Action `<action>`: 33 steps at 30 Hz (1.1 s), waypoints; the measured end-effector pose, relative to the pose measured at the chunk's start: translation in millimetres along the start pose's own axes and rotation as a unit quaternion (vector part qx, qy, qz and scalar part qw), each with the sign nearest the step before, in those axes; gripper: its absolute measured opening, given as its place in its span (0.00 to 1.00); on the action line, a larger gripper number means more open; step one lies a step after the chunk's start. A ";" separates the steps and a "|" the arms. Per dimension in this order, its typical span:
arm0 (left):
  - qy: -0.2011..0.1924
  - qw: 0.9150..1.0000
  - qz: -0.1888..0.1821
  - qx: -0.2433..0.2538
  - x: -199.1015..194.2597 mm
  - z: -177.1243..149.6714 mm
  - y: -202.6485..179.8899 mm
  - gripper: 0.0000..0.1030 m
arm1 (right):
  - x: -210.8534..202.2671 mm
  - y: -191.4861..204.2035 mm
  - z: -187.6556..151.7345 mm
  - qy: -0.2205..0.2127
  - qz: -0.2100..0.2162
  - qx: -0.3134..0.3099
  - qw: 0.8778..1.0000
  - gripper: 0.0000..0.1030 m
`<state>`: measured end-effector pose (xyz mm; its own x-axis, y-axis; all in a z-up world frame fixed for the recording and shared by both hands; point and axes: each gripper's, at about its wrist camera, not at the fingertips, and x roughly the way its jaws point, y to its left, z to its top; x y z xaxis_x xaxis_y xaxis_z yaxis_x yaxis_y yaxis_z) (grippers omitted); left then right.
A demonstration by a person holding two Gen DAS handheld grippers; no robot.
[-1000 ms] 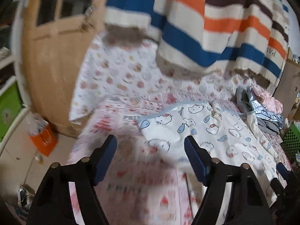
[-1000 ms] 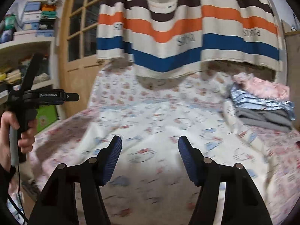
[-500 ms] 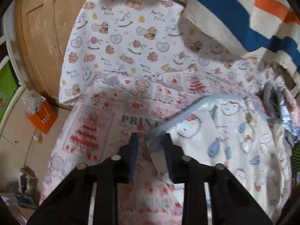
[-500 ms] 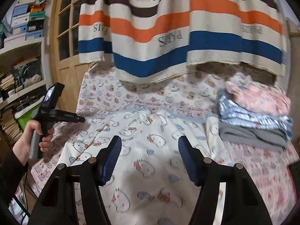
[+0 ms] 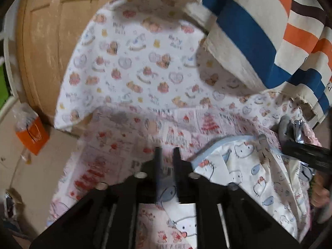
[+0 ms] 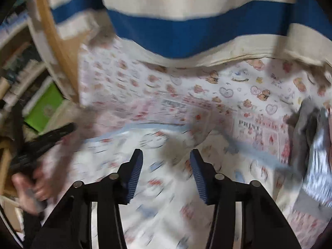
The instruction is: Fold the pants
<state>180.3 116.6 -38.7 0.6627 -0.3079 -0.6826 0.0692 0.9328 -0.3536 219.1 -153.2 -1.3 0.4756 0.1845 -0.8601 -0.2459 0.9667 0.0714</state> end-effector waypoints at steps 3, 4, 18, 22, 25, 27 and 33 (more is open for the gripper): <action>0.006 1.000 -0.018 -0.004 -0.7 -3.4 -1.8 0.44 | 36.6 -7.3 10.6 0.028 -0.006 0.001 1.000 0.38; 0.008 1.000 -0.013 0.002 -0.5 -4.6 -4.0 0.45 | 44.8 -10.4 12.3 0.035 0.001 0.003 0.999 0.38; 0.046 0.999 -0.021 0.004 10.2 -15.7 -5.8 0.55 | 70.4 -31.8 9.1 -0.041 -0.023 0.043 0.998 0.07; 0.052 0.998 -0.027 0.009 13.0 -15.7 -9.6 0.56 | 67.8 -47.2 7.3 -0.057 -0.046 0.064 0.995 0.07; 0.063 0.996 -0.056 0.012 16.5 -15.9 -14.7 0.57 | 69.3 -45.0 5.8 -0.056 -0.049 0.048 0.996 0.07; 0.082 0.993 -0.085 0.016 22.7 -18.5 -19.2 0.55 | 67.9 -43.4 6.6 -0.060 -0.046 0.046 0.996 0.07; 0.047 0.997 -0.038 0.054 22.3 -22.1 -32.7 0.00 | 63.3 -50.6 7.2 -0.067 -0.011 0.064 0.996 0.07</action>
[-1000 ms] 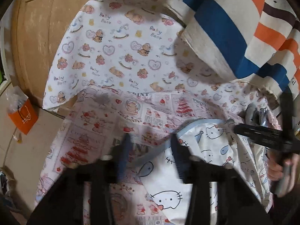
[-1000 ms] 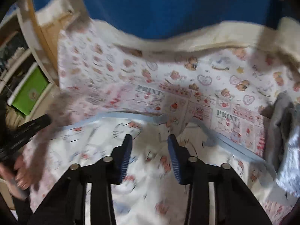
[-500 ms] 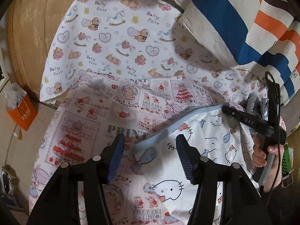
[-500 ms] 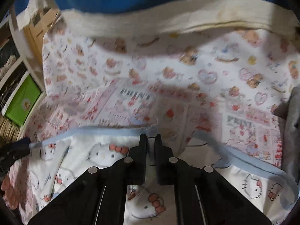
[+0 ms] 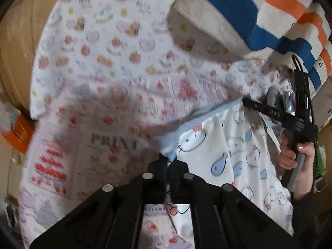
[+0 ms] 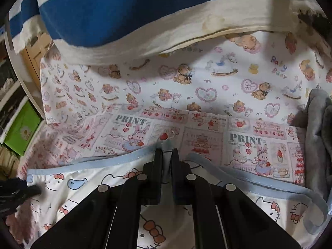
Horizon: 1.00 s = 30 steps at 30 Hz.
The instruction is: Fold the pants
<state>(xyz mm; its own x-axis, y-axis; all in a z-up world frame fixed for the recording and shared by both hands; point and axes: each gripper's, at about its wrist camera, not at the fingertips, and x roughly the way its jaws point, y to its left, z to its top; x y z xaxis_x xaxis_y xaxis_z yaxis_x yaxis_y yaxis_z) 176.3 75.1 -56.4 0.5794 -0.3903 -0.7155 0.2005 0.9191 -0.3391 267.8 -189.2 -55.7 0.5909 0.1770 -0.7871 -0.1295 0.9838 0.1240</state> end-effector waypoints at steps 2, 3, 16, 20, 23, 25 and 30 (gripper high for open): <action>-0.044 0.998 0.033 0.019 -13.5 2.9 -1.6 0.00 | -0.3 0.5 1.1 0.001 0.015 0.006 1.000 0.07; -0.064 0.996 0.058 0.028 -20.6 4.3 -1.6 0.00 | -2.2 1.5 0.6 -0.002 0.025 0.009 1.000 0.07; -0.026 0.986 0.161 0.022 -16.0 25.0 32.4 0.01 | 0.7 42.5 -13.1 -0.013 0.026 -0.024 0.999 0.07; -0.010 0.988 0.157 0.010 -2.9 14.2 43.6 0.07 | 2.6 38.8 -13.5 -0.010 0.028 -0.015 0.999 0.07; -0.014 0.986 0.164 0.004 -4.0 12.0 47.9 0.23 | 2.6 37.6 -12.4 -0.008 0.018 -0.015 1.000 0.18; -0.033 0.985 0.170 0.004 -12.4 13.8 48.3 0.37 | -2.9 39.0 -10.5 -0.019 -0.006 -0.027 0.999 0.47; -0.071 0.980 0.185 0.017 -40.8 17.4 36.3 0.51 | -54.9 34.3 1.2 -0.113 -0.057 -0.036 0.991 0.83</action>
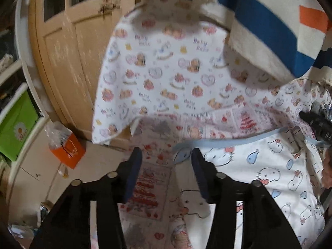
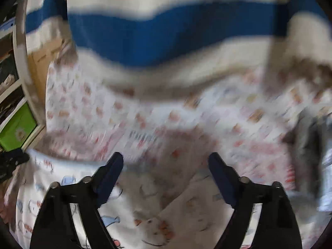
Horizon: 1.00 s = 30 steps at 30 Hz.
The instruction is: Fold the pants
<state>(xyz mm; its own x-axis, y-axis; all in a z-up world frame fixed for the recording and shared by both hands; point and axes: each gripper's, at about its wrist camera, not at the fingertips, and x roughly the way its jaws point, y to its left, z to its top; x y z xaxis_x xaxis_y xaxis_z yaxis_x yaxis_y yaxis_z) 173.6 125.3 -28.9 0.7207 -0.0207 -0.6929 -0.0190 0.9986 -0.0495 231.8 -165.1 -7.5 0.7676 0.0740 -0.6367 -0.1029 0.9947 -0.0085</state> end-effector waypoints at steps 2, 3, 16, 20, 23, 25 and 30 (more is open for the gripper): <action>-0.017 1.000 0.004 0.016 -14.4 3.9 -8.3 0.58 | -26.5 -9.7 11.7 -0.030 0.008 0.007 0.999 0.83; -0.030 0.999 0.004 0.025 -25.5 6.3 -14.8 0.65 | -37.6 -13.1 16.1 -0.043 0.009 0.011 0.999 0.83; -0.090 0.989 -0.090 0.076 -81.3 27.5 -124.5 0.78 | -151.1 -149.1 -17.9 -0.079 -0.040 0.060 0.994 0.83; -0.083 0.986 -0.120 0.082 -76.9 28.1 -165.3 0.78 | -144.4 -176.1 -45.3 -0.029 -0.040 0.047 0.998 0.83; -0.069 0.985 -0.135 0.080 -71.2 29.5 -192.1 0.78 | -131.8 -194.1 -66.0 0.011 -0.015 0.068 0.998 0.72; -0.066 0.984 -0.141 0.082 -66.9 30.4 -210.0 0.78 | -121.7 -201.5 -76.6 0.032 0.014 0.091 0.995 0.60; -0.049 0.986 -0.138 0.074 -41.6 37.5 -249.2 0.78 | -94.2 -200.6 -85.6 0.064 0.043 0.089 0.993 0.57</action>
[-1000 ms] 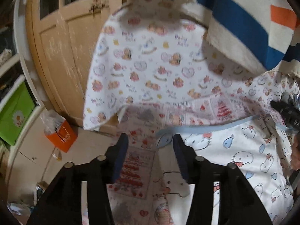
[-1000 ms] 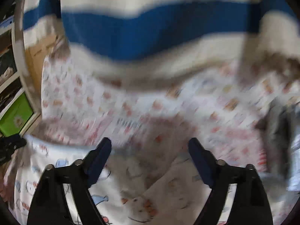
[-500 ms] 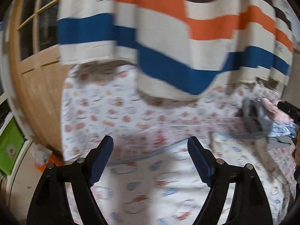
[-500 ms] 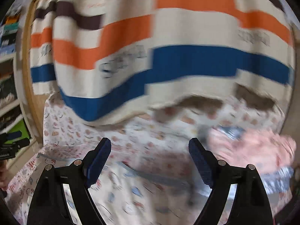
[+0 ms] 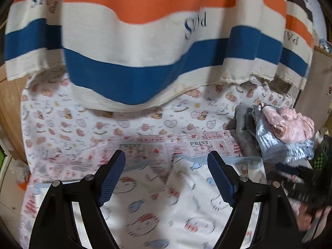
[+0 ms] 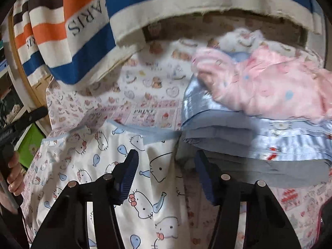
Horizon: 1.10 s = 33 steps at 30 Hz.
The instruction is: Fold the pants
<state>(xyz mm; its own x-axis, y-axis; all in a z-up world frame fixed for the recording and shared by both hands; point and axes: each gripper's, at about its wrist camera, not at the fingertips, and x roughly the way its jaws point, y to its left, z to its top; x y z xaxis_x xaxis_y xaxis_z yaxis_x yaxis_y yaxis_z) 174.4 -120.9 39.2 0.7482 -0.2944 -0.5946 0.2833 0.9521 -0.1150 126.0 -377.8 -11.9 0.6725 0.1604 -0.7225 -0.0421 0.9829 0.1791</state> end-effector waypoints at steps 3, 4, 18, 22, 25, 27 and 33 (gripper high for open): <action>0.007 1.000 0.001 -0.012 21.5 2.9 -6.0 0.78 | 15.1 15.0 1.9 0.011 -0.004 -0.032 0.999 0.57; 0.009 1.000 -0.002 -0.017 30.2 3.0 -6.5 0.78 | 20.3 18.8 2.3 0.016 -0.013 -0.041 0.999 0.57; 0.023 0.999 -0.026 -0.001 87.4 -26.1 -2.0 0.64 | 2.7 -13.9 27.8 -0.033 -0.112 -0.031 0.993 0.02; 0.040 0.999 -0.035 -0.010 94.6 -27.1 1.1 0.45 | 7.1 -27.9 25.0 -0.031 -0.118 -0.026 0.992 0.02; 0.072 0.996 -0.049 -0.019 108.1 -28.4 4.5 0.31 | 3.5 -26.1 20.7 -0.035 -0.127 -0.030 0.991 0.02; 0.093 0.994 -0.052 -0.031 117.0 -30.1 8.6 0.17 | 3.4 -25.9 18.3 -0.034 -0.129 -0.027 0.991 0.02; 0.114 0.992 -0.044 -0.031 124.3 -33.9 7.4 0.00 | -9.1 -34.5 17.0 -0.048 -0.144 -0.002 0.988 0.02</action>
<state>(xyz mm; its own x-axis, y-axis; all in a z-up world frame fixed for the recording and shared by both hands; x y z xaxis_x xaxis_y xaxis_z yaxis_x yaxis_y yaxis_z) 249.1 -147.6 -62.6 0.5656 -0.3566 -0.7436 0.2990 0.9290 -0.2181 133.9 -414.7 -0.1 0.7234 -0.1351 -0.6771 0.1590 0.9869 -0.0271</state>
